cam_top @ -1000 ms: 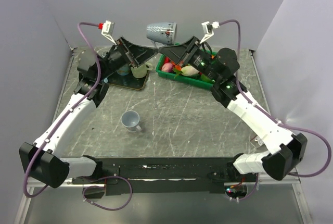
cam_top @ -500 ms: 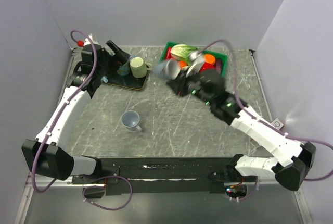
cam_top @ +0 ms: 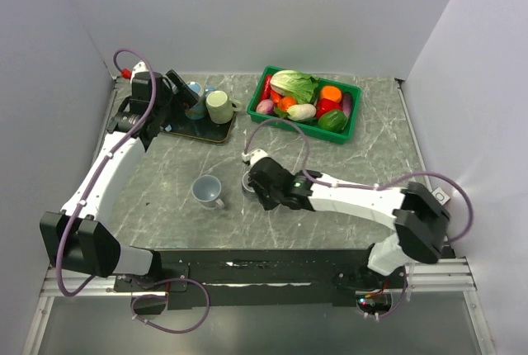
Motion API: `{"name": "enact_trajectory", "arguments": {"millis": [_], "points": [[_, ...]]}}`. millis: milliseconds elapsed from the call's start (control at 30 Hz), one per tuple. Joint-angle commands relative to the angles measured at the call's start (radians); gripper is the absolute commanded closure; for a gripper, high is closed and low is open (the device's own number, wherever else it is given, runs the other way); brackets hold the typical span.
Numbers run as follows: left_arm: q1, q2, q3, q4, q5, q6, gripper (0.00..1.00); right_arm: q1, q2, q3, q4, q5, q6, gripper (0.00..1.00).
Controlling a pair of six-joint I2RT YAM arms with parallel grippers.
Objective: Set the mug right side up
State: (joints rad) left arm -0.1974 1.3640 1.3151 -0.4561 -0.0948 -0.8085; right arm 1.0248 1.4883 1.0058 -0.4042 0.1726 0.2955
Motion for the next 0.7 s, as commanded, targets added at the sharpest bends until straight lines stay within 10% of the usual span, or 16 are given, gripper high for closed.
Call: {"name": "enact_trajectory", "arguments": {"millis": [0,667], "points": [[0.006,0.017,0.009,-0.013,0.004,0.012,0.04,0.009,0.091,0.14,-0.028,0.071,0.04,1.0],[0.019,0.037,-0.048,-0.036,0.046,0.015,0.04,0.061,0.299,0.29,-0.151,0.107,0.086,1.0]]}}
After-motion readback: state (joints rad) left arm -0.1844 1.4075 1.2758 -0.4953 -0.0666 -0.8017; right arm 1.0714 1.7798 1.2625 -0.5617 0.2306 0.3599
